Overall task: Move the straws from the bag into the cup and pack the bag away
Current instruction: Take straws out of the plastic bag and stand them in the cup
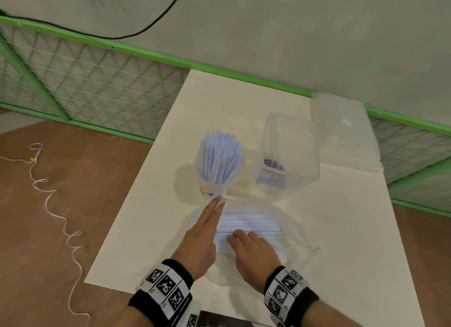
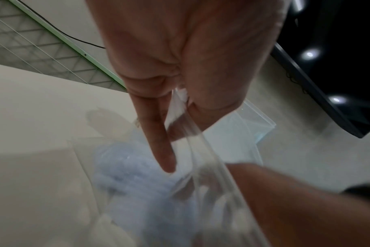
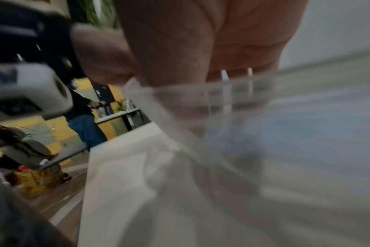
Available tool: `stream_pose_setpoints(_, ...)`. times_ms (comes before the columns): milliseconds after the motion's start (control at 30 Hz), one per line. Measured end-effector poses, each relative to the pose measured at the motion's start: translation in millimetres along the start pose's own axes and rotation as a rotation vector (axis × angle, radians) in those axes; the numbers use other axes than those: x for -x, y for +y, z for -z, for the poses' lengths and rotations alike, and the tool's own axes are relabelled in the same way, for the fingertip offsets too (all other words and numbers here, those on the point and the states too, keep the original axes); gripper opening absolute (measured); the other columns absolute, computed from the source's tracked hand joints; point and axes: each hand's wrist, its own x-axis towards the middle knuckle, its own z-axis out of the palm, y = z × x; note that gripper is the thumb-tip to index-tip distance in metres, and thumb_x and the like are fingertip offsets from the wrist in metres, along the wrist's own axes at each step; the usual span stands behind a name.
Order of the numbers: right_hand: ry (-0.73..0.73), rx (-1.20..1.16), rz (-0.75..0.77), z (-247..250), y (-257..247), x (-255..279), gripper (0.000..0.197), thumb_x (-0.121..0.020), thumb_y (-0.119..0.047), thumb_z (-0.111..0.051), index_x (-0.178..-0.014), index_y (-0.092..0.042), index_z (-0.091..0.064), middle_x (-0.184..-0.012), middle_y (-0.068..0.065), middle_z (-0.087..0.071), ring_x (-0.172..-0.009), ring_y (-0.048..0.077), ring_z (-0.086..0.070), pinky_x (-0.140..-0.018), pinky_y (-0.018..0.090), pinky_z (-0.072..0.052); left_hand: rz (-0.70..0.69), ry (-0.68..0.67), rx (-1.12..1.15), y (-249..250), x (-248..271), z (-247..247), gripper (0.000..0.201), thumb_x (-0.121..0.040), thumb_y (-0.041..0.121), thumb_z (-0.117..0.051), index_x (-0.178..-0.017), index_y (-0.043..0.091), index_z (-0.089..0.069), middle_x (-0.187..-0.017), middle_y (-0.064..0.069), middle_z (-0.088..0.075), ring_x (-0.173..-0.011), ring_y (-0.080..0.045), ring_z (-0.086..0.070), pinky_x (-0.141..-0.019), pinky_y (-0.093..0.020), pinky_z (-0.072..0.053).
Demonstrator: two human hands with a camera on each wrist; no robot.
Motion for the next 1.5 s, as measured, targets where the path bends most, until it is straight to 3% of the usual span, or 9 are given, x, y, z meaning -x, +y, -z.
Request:
stream_pose_setpoints(267,0.141,0.015,-0.114,-28,2,-6,0.049,-0.058,-0.018,-0.085,-0.104,-0.017,-0.068,-0.103,0.002,-0.066,-0.073,0.023,-0.064,-0.058,0.034,-0.053,-0.021,-0.009,-0.006,2,-3,-9,0.098,-0.079,-0.018,-0.040,-0.154,0.036,-0.006,-0.156,0.032,0.007,-0.132,-0.009,-0.042,-0.092,-0.006,-0.035)
stream_pose_setpoints(433,0.162,0.015,-0.148,-26,0,-15,0.041,-0.055,-0.015,-0.083,-0.094,-0.018,-0.069,-0.089,0.001,-0.066,-0.073,0.024,-0.063,-0.060,0.034,-0.053,-0.020,0.011,-0.022,-3,-2,-1,0.097,-0.078,-0.018,-0.042,-0.153,0.034,-0.011,-0.155,0.033,0.005,-0.127,-0.007,-0.047,-0.079,0.007,-0.032)
stream_pose_setpoints(500,0.166,0.038,-0.160,-25,-1,-19,0.036,-0.056,-0.015,-0.080,-0.091,-0.018,-0.070,-0.084,0.001,-0.067,-0.072,0.024,-0.063,-0.060,0.035,-0.053,-0.017,0.017,-0.035,-4,0,3,0.095,-0.078,-0.017,-0.043,-0.153,0.034,-0.012,-0.156,0.032,0.004,-0.118,-0.005,-0.051,-0.075,0.003,-0.036)
stream_pose_setpoints(633,0.149,0.061,-0.171,-28,-1,-23,0.027,-0.070,-0.016,-0.052,-0.087,-0.020,-0.072,-0.079,-0.001,-0.069,-0.069,0.023,-0.064,-0.061,0.032,-0.052,-0.008,0.029,-0.101,-2,4,11,0.096,-0.077,-0.016,-0.046,-0.152,0.033,-0.013,-0.157,0.031,0.003,-0.104,-0.007,-0.056,-0.074,-0.020,-0.051)
stream_pose_setpoints(767,0.078,0.025,-0.198,-24,-2,-26,0.029,-0.055,-0.015,-0.077,-0.083,-0.019,-0.072,-0.079,-0.001,-0.069,-0.070,0.024,-0.064,-0.061,0.034,-0.052,0.001,0.022,-0.142,0,7,17,0.097,-0.077,-0.014,-0.046,-0.153,0.035,-0.011,-0.155,0.034,0.007,-0.101,-0.009,-0.057,-0.077,-0.027,-0.053)
stream_pose_setpoints(1000,-0.029,0.049,-0.165,-15,-3,-30,0.037,-0.089,-0.010,-0.048,-0.125,-0.011,-0.052,-0.125,0.011,-0.058,-0.116,0.034,-0.050,-0.099,0.043,-0.035,0.000,0.010,-0.138,-3,11,19,0.100,-0.075,-0.016,-0.046,-0.153,0.037,-0.010,-0.153,0.038,0.007,-0.098,-0.008,-0.057,-0.078,-0.029,-0.054)
stream_pose_setpoints(1133,-0.088,0.074,-0.154,-14,-4,-32,0.034,-0.089,-0.014,-0.051,-0.123,-0.010,-0.053,-0.127,0.011,-0.055,-0.119,0.033,-0.047,-0.100,0.043,-0.035,0.003,0.012,-0.100,-4,14,17,0.101,-0.074,-0.016,-0.046,-0.152,0.037,-0.012,-0.153,0.037,0.005,-0.098,-0.003,-0.053,-0.078,-0.016,-0.049)
stream_pose_setpoints(1300,-0.105,0.081,-0.146,-13,-8,-34,0.032,-0.088,-0.017,-0.049,-0.119,-0.011,-0.055,-0.122,0.012,-0.059,-0.113,0.033,-0.053,-0.098,0.044,-0.036,0.003,0.027,-0.077,-5,15,15,0.101,-0.074,-0.017,-0.047,-0.152,0.036,-0.013,-0.153,0.037,0.005,-0.098,-0.005,-0.055,-0.080,-0.016,-0.050)
stream_pose_setpoints(1500,-0.013,0.026,-0.129,-13,-5,-24,0.043,-0.093,-0.031,-0.042,-0.132,-0.014,-0.039,-0.115,0.007,-0.064,-0.105,0.031,-0.059,-0.097,0.047,-0.034,0.024,0.062,-0.059,-4,17,18,0.097,-0.075,-0.016,-0.047,-0.152,0.035,-0.015,-0.151,0.041,0.005,-0.093,-0.003,-0.053,-0.072,-0.005,-0.041)
